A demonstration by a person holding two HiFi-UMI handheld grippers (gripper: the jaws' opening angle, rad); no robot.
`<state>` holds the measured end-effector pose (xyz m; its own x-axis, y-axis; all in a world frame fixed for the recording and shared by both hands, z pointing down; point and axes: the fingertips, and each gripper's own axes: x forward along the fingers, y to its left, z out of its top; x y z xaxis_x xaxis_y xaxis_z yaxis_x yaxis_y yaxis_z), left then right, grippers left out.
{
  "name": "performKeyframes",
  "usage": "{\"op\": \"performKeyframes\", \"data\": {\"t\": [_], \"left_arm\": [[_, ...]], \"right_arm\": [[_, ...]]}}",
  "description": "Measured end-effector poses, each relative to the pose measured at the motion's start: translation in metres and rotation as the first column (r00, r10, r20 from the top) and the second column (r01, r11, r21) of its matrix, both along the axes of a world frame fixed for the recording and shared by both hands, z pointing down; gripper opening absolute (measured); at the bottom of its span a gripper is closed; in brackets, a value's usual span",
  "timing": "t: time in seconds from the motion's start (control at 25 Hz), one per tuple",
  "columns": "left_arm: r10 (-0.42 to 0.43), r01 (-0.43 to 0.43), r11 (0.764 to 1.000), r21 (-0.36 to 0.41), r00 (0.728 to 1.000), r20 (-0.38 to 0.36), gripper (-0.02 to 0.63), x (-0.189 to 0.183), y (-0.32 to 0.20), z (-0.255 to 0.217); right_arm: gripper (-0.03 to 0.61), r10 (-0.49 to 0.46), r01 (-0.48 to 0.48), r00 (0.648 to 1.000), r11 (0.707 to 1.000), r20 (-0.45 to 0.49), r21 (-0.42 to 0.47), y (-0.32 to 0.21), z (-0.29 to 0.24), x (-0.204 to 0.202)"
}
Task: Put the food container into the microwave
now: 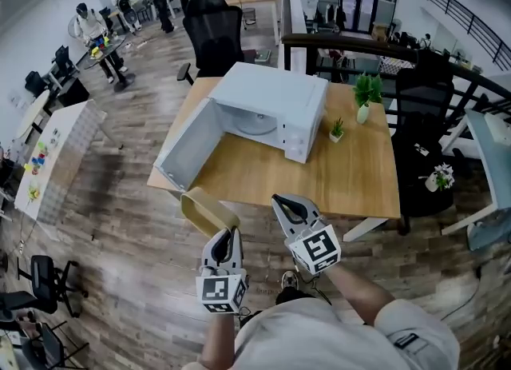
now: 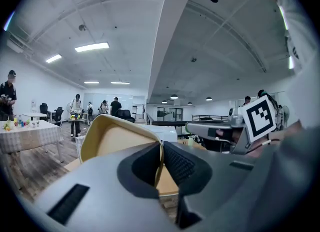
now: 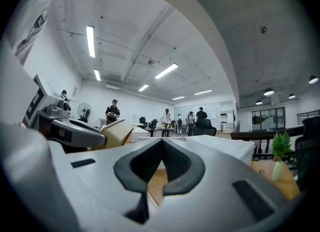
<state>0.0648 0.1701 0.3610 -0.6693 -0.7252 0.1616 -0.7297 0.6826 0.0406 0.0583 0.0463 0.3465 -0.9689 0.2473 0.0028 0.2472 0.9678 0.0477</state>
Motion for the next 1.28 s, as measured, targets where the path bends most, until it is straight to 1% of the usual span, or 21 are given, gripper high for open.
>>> {"op": "performKeyframes", "data": {"t": [0.2, 0.36, 0.72, 0.88, 1.0, 1.16, 1.28], "left_arm": [[-0.009, 0.009, 1.000, -0.016, 1.000, -0.023, 0.032, -0.027, -0.026, 0.013], [0.001, -0.001, 0.999, -0.035, 1.000, -0.021, 0.032, -0.045, -0.042, 0.014], [0.031, -0.032, 0.999, -0.027, 0.999, -0.041, 0.032, -0.087, -0.062, 0.024], [0.072, -0.073, 0.996, -0.045, 0.997, -0.033, 0.032, -0.111, -0.068, 0.028], [0.121, -0.122, 0.991, -0.053, 0.992, -0.023, 0.032, -0.133, -0.074, 0.026], [0.186, -0.188, 0.980, -0.060, 0.982, -0.046, 0.032, -0.168, -0.074, 0.030], [0.239, -0.243, 0.967, -0.082, 0.970, -0.052, 0.032, -0.197, -0.070, 0.035]], "right_arm": [[0.005, -0.014, 0.014, 1.000, 1.000, -0.015, -0.022, -0.025, 0.014, -0.023], [0.005, -0.018, 0.017, 0.999, 0.999, -0.034, -0.038, -0.039, 0.022, -0.038], [0.005, -0.015, 0.014, 0.998, 1.000, -0.058, -0.021, -0.051, 0.030, -0.077], [0.005, 0.003, -0.003, 0.998, 1.000, -0.057, -0.006, -0.051, 0.028, -0.101], [0.005, 0.024, -0.024, 0.998, 1.000, -0.066, -0.001, -0.050, 0.028, -0.124], [0.005, 0.075, -0.075, 0.993, 0.997, -0.090, 0.005, -0.046, 0.034, -0.155], [0.005, 0.115, -0.115, 0.988, 0.993, -0.103, 0.008, -0.040, 0.038, -0.179]]}}
